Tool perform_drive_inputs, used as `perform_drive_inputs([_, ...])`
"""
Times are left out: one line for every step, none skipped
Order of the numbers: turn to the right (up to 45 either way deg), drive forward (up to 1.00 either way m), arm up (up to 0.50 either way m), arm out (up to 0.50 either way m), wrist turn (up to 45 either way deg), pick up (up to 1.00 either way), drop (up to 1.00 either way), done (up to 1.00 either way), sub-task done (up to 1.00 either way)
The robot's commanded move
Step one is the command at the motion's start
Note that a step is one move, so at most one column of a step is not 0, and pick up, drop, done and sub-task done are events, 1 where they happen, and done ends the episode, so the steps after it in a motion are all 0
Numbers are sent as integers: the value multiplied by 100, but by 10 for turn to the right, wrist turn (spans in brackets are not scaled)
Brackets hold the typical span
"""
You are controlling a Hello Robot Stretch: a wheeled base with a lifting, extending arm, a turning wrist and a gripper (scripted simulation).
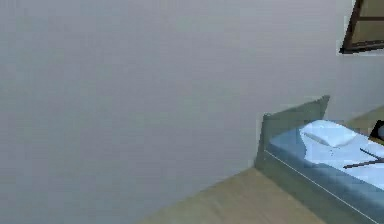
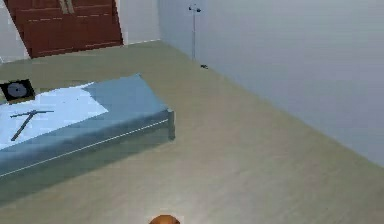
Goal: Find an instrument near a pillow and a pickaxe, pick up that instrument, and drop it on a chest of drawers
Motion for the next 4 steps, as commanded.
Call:
perform_drive_inputs([0, 50, 0, 0, 0, 0, 0, 0, 0])
perform_drive_inputs([450, 0, 0, 0, 0, 0, 0, 0, 0])
perform_drive_inputs([210, 0, 0, 0, 0, 0, 0, 0, 0])
perform_drive_inputs([0, 70, 0, 0, 0, 0, 0, 0, 0])
